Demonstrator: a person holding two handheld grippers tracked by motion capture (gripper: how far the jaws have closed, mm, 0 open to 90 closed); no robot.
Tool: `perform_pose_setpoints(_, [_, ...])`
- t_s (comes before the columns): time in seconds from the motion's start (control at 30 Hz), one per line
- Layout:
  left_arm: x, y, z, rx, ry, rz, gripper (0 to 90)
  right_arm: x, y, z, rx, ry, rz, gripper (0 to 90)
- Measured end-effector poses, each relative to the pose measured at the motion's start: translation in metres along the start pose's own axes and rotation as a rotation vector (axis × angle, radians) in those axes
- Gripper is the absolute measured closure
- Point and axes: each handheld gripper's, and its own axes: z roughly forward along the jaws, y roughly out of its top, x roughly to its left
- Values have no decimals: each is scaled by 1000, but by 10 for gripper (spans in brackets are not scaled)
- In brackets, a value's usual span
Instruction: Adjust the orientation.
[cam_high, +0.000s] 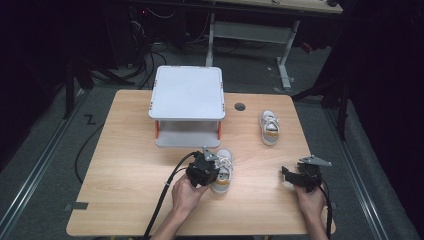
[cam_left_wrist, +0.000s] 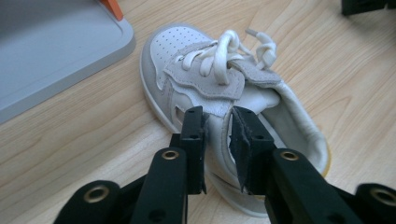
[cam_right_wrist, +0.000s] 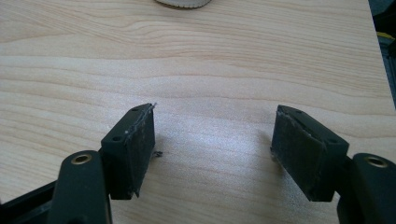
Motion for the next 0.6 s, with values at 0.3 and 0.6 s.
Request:
perform_pose_setpoints(0.3, [3,-2,-7,-40,-28,-21,621,0,0,0,0,-1,1,302])
perform_pose_setpoints(0.6, [13,-4,-24,-132,-37,-69,489,0,0,0,0,-1,2,302])
